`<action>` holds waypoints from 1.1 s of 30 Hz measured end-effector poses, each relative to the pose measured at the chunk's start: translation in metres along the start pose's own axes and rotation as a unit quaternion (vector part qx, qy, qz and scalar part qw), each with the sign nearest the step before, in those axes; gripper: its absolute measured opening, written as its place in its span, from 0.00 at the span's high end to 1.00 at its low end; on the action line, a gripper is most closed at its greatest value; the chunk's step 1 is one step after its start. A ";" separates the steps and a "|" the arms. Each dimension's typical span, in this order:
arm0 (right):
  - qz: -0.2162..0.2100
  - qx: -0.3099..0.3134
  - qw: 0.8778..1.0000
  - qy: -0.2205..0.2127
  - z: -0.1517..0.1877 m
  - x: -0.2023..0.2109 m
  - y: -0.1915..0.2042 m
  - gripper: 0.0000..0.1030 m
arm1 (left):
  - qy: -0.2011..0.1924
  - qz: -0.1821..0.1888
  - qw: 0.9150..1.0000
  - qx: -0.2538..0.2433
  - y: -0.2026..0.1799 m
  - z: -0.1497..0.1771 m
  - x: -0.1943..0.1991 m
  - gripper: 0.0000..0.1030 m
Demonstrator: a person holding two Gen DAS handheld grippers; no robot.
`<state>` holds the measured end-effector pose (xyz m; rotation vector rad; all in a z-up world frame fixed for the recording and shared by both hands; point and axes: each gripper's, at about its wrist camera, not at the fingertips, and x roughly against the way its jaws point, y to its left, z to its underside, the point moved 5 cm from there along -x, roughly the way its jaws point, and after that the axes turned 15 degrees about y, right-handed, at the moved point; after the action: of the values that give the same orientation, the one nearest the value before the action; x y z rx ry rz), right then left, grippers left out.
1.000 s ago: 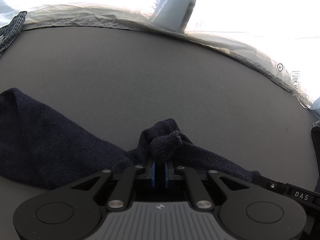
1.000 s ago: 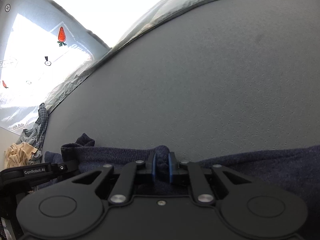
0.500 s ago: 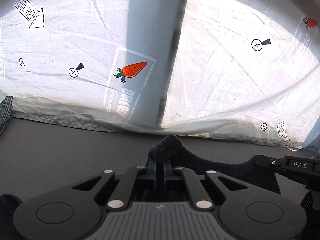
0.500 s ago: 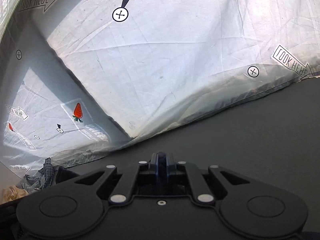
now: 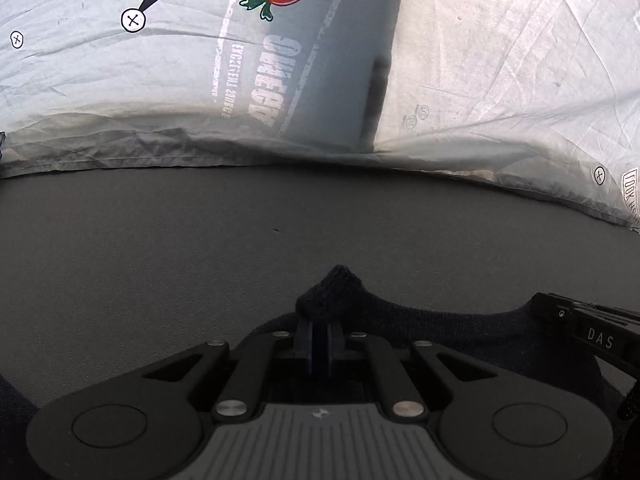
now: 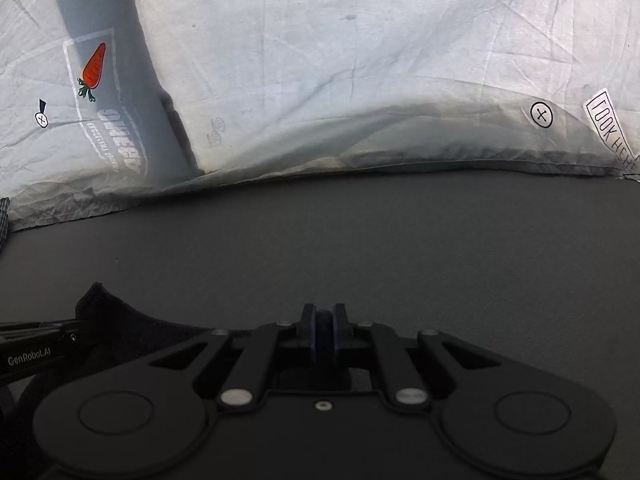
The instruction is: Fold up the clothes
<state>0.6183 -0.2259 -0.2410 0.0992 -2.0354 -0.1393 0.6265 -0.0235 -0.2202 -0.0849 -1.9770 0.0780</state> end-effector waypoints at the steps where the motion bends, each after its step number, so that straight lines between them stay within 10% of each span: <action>1: 0.004 0.003 1.000 0.011 0.000 0.001 0.000 0.76 | 0.002 0.003 1.000 0.002 0.002 -0.001 0.001 0.93; 3: 0.002 0.016 1.000 0.026 0.005 0.004 0.000 0.63 | 0.003 0.005 1.000 0.002 0.003 -0.002 0.003 0.93; 8: -0.017 0.040 0.999 -0.007 0.014 0.013 0.003 0.92 | -0.017 -0.002 1.000 0.000 0.000 -0.003 0.004 0.93; 16: 0.021 0.034 0.992 -0.120 -0.033 0.039 0.009 0.93 | -0.094 -0.012 0.995 -0.017 -0.005 -0.053 0.033 0.93; 20: 0.046 0.036 0.998 -0.034 -0.035 -0.007 0.003 0.84 | -0.054 -0.030 0.998 -0.016 -0.007 -0.053 0.002 0.84; 25: 0.071 0.021 0.993 -0.093 0.012 0.049 -0.017 0.43 | -0.112 0.000 0.994 0.011 0.030 0.010 0.062 0.66; 28: 0.066 0.008 0.993 -0.102 0.062 0.094 -0.037 0.43 | -0.133 -0.034 0.991 0.006 0.059 0.061 0.114 0.56; 33: 0.066 -0.034 0.996 -0.049 0.169 0.143 -0.065 0.43 | -0.045 -0.085 0.995 0.032 0.103 0.181 0.148 0.51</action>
<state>0.4036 -0.3000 -0.1997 -0.0869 -2.1261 -0.1328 0.4045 0.0900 -0.1662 0.1308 -2.0624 0.0344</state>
